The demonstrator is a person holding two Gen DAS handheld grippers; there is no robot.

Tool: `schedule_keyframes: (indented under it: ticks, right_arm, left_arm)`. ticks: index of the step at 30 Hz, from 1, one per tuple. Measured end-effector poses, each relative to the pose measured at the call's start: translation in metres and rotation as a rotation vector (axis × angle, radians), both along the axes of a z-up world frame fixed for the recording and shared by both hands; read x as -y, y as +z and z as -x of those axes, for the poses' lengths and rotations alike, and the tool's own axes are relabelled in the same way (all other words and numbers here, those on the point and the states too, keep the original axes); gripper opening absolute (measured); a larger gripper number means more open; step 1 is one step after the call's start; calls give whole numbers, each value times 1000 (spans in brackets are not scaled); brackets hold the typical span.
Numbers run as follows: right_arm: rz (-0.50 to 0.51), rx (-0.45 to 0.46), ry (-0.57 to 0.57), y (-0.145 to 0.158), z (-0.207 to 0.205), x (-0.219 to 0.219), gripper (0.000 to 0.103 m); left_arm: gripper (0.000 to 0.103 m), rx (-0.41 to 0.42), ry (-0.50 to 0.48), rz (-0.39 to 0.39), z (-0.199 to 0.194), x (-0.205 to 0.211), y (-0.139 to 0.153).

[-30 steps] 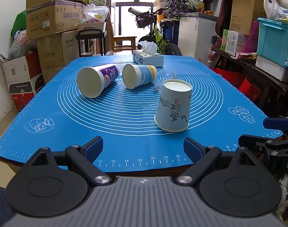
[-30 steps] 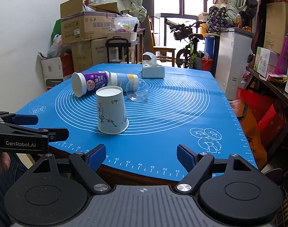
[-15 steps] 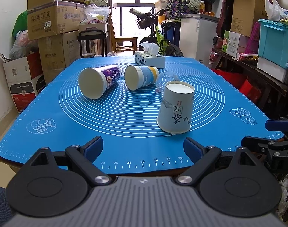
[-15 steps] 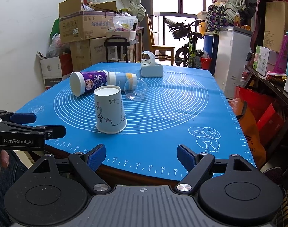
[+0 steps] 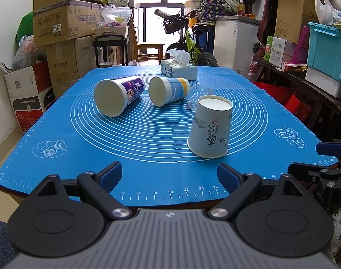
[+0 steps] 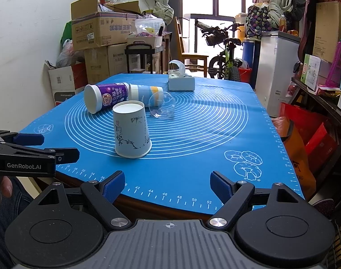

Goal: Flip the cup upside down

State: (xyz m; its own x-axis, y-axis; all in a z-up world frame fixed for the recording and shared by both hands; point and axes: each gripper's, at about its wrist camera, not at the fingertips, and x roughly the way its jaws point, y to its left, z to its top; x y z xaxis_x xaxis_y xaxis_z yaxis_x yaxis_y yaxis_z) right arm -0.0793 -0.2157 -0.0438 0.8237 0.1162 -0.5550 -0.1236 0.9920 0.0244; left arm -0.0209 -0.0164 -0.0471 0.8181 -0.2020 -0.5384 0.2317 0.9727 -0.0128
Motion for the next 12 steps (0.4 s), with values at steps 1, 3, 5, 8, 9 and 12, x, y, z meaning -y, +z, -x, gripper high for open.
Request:
schedule_keyframes:
  ticks: [1,3,5,8,9,12]
  right_arm:
    - [1,-1,1,0,0,0,85]
    - [1,-1,1,0,0,0,85]
    - [0,-1,1,0,0,0,85]
    - [-1,-5,1,-1,-1,-1,86]
    - [-2,-6,1,-1,-2,-2,86]
    - [-2,-6,2,-1,-2,0,86]
  left_arm:
    - [91,-1,0,-1,0,0,0]
    - [91,-3,-1,-3,-1,-1,0]
    - [91,-4,-2,-5,-1,-2,-1]
    - [91,-4,-2,-4,-1,-1,-1]
    - [92,-4,-2,-4,-1,-1,-1]
    - [92,-3,0,-5,-1,0,-1]
